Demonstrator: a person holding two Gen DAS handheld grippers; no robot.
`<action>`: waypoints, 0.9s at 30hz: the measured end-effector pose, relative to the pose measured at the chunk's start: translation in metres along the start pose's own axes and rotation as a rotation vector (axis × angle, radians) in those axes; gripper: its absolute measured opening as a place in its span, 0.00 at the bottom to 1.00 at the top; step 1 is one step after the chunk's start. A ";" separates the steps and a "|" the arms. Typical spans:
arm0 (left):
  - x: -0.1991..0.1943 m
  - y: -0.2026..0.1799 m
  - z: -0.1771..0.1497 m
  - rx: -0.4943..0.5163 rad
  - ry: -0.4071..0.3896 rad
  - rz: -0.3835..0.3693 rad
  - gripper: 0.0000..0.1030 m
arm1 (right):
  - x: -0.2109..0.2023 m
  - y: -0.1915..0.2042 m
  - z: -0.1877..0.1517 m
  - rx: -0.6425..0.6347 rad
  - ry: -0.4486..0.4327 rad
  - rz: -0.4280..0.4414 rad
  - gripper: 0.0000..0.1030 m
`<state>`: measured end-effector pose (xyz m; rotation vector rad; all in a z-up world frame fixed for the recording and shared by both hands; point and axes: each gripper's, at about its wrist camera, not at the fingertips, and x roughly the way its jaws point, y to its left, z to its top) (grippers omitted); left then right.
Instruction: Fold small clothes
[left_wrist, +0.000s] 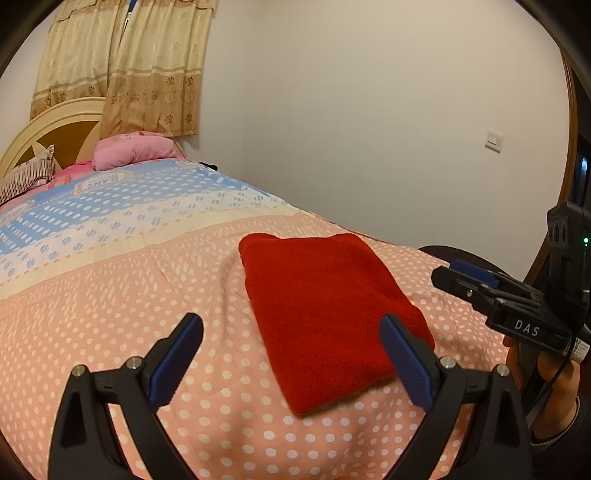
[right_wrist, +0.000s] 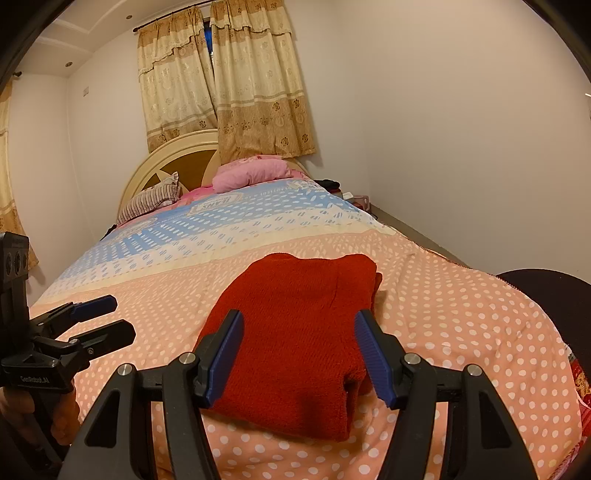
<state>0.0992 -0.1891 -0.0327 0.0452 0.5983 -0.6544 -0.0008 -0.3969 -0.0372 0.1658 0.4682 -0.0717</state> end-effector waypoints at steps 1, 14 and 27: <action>0.000 0.000 0.000 0.000 0.000 -0.002 0.96 | -0.001 0.001 0.000 0.000 -0.001 0.001 0.62; 0.002 -0.003 -0.001 0.002 0.014 -0.016 0.98 | 0.000 0.002 0.000 0.002 0.002 0.002 0.62; 0.002 -0.007 -0.001 0.017 0.010 -0.024 1.00 | -0.003 0.009 -0.002 0.004 -0.009 0.001 0.62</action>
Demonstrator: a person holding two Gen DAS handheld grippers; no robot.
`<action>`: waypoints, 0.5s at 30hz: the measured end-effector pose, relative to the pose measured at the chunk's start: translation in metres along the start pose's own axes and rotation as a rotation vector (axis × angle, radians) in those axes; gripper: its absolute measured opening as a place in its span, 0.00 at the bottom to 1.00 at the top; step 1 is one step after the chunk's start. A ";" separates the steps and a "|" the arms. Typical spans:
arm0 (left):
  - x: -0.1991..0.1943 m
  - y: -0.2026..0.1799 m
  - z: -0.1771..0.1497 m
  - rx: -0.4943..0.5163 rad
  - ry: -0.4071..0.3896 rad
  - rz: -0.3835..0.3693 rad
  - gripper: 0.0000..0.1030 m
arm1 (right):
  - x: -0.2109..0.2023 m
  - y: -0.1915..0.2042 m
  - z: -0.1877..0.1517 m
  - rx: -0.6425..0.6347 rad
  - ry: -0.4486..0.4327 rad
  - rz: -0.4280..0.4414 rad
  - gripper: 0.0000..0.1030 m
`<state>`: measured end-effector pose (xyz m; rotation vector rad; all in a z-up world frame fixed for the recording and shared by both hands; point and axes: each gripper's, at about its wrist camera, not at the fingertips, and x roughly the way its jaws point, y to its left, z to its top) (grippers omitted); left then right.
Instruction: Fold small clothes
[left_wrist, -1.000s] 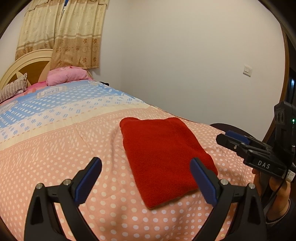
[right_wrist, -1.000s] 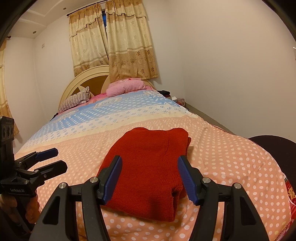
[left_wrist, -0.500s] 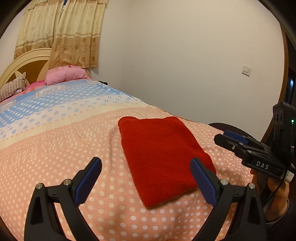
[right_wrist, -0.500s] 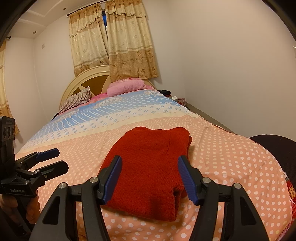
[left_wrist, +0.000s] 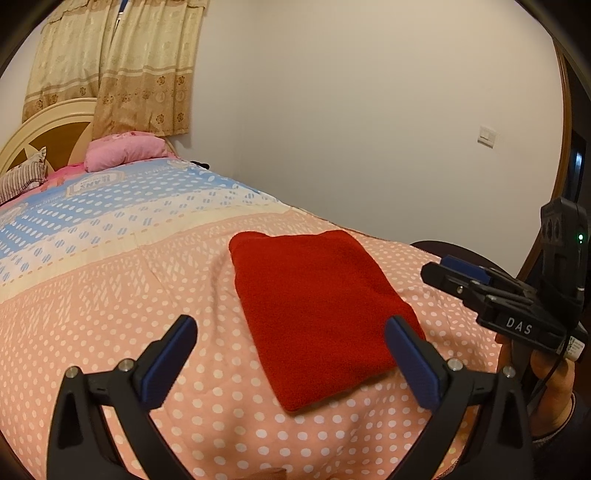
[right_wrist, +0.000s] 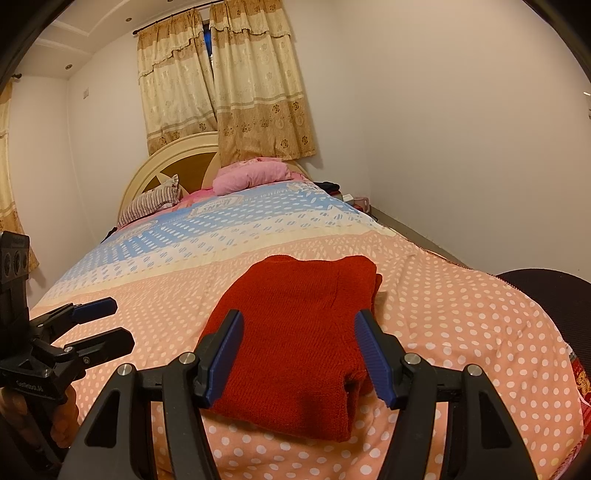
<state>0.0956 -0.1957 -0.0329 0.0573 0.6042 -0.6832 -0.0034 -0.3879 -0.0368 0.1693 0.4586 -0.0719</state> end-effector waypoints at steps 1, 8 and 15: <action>0.001 -0.001 0.000 0.002 0.002 0.000 1.00 | 0.000 -0.001 0.000 0.000 0.000 0.000 0.62; 0.002 -0.001 0.000 0.015 0.010 0.021 1.00 | -0.001 0.000 -0.001 0.000 0.002 0.002 0.62; 0.001 -0.001 -0.002 0.029 -0.003 0.024 1.00 | -0.001 0.002 -0.001 -0.001 0.006 0.005 0.62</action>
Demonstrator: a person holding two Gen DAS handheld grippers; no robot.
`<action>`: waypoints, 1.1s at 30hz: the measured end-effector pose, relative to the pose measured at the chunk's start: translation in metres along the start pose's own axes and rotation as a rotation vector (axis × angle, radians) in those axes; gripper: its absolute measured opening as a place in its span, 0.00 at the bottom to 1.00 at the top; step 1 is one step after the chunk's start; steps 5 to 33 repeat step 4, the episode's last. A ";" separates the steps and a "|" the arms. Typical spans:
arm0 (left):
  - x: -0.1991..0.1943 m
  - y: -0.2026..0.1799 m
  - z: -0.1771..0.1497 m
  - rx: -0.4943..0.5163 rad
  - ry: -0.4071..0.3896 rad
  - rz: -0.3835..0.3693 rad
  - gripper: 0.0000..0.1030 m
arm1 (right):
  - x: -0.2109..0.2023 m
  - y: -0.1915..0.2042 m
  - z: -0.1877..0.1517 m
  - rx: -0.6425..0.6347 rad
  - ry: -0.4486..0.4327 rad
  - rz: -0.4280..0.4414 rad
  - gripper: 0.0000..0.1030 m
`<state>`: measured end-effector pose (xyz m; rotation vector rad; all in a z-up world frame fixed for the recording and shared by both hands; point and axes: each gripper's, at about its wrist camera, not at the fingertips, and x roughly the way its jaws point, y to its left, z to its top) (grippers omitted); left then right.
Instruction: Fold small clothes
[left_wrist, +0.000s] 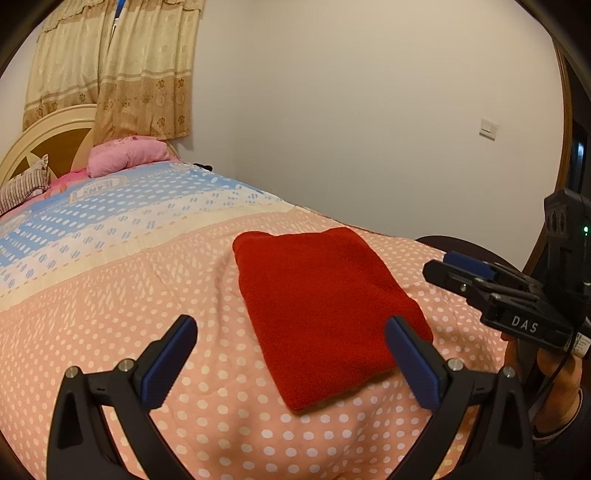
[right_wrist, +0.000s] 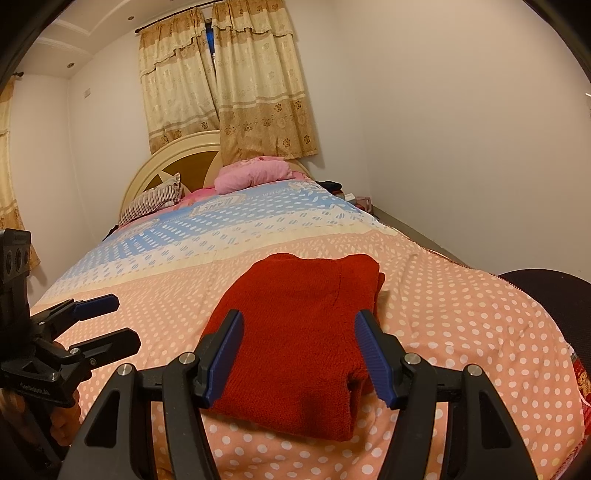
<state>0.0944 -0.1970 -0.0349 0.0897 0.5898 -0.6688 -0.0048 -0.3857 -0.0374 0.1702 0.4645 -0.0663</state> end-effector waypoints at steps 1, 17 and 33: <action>-0.001 0.000 0.000 0.000 -0.008 0.003 1.00 | 0.000 0.000 0.000 0.001 0.001 -0.001 0.62; -0.003 0.001 0.000 0.004 -0.022 0.002 1.00 | 0.000 -0.001 0.000 0.004 0.004 -0.002 0.62; -0.003 0.001 0.000 0.004 -0.022 0.002 1.00 | 0.000 -0.001 0.000 0.004 0.004 -0.002 0.62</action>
